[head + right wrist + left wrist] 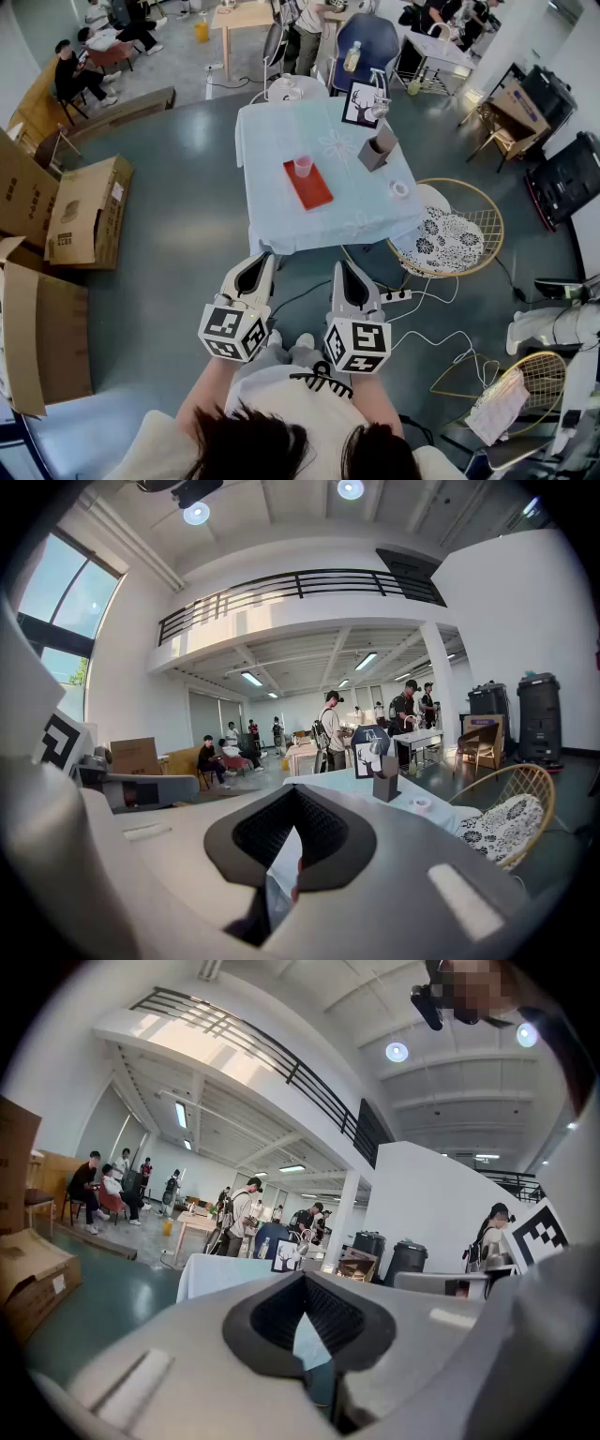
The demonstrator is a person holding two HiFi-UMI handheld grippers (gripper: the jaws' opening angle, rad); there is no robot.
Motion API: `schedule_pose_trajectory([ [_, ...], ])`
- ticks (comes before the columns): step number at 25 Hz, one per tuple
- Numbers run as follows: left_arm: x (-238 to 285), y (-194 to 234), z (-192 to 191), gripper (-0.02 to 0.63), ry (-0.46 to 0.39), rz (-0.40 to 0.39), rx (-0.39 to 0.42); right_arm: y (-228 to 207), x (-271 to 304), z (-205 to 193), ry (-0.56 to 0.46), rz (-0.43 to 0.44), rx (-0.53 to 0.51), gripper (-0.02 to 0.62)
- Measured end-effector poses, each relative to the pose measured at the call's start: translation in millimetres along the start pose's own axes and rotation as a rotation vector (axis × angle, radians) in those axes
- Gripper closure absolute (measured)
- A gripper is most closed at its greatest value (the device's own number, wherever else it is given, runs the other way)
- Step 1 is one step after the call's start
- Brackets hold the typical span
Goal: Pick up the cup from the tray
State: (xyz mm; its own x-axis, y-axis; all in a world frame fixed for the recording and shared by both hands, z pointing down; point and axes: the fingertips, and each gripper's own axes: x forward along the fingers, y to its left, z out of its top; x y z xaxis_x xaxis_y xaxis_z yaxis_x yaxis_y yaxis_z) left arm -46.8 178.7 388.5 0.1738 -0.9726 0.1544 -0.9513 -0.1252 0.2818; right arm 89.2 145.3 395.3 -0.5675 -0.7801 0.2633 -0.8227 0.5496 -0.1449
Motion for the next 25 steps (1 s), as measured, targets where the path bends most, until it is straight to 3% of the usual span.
schedule_pose_trajectory([
  [14, -4, 1, 3, 0.606, -0.007, 0.02, -0.001, -2, -2, 4, -0.009, -0.011, -0.019, 0.571],
  [19, 2, -2, 7, 0.606, -0.02, 0.025, -0.005, -15, 1, 10, -0.056, -0.057, -0.045, 0.569],
  [25, 7, -7, 12, 0.606, -0.033, 0.034, 0.0, -24, 8, 14, -0.057, -0.006, 0.002, 0.56],
])
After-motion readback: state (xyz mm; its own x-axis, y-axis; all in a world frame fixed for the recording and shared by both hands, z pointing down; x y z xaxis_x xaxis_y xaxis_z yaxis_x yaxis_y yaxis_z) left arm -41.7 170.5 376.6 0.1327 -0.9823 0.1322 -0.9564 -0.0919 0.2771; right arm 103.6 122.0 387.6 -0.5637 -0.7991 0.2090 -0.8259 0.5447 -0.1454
